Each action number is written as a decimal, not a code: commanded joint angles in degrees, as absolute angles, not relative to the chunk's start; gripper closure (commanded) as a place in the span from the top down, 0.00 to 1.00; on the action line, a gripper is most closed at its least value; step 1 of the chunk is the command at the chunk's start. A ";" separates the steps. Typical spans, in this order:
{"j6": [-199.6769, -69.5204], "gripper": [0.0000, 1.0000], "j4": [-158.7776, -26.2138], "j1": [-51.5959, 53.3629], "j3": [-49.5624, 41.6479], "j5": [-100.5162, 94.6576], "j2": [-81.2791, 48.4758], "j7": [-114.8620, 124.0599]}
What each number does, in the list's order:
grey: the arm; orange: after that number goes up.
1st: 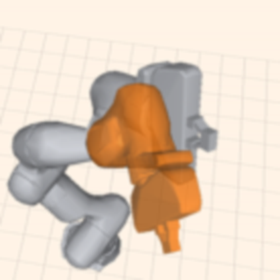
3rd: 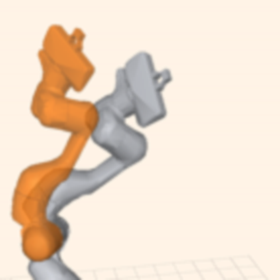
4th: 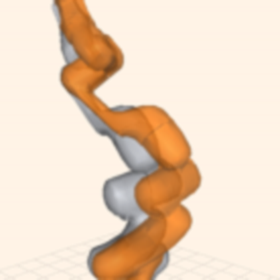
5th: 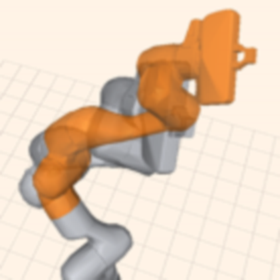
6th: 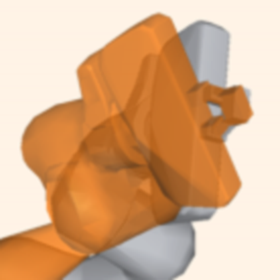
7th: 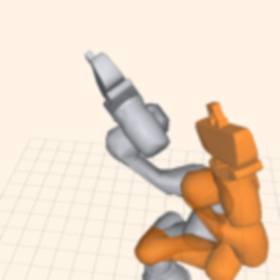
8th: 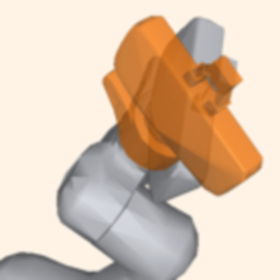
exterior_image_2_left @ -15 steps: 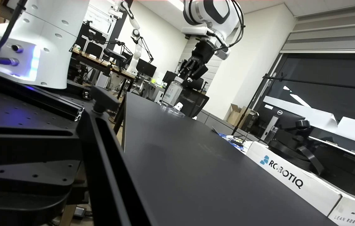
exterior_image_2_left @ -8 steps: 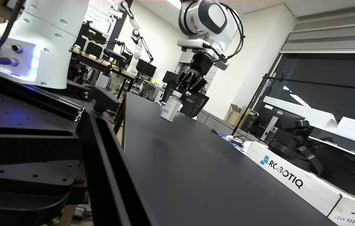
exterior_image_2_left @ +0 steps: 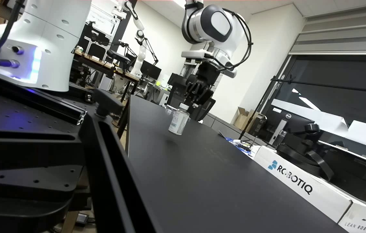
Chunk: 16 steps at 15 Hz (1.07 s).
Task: Move the bottle forward
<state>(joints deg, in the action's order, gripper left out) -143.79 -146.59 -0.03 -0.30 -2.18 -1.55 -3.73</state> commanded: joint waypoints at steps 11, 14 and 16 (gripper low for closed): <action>-145.45 0.19 -147.61 -0.35 -1.28 -2.24 -4.05 3.26; -144.90 0.19 -147.33 -0.29 -1.41 -2.41 -4.30 3.55; -143.76 0.69 -146.95 -0.18 -1.25 -2.17 -3.54 3.36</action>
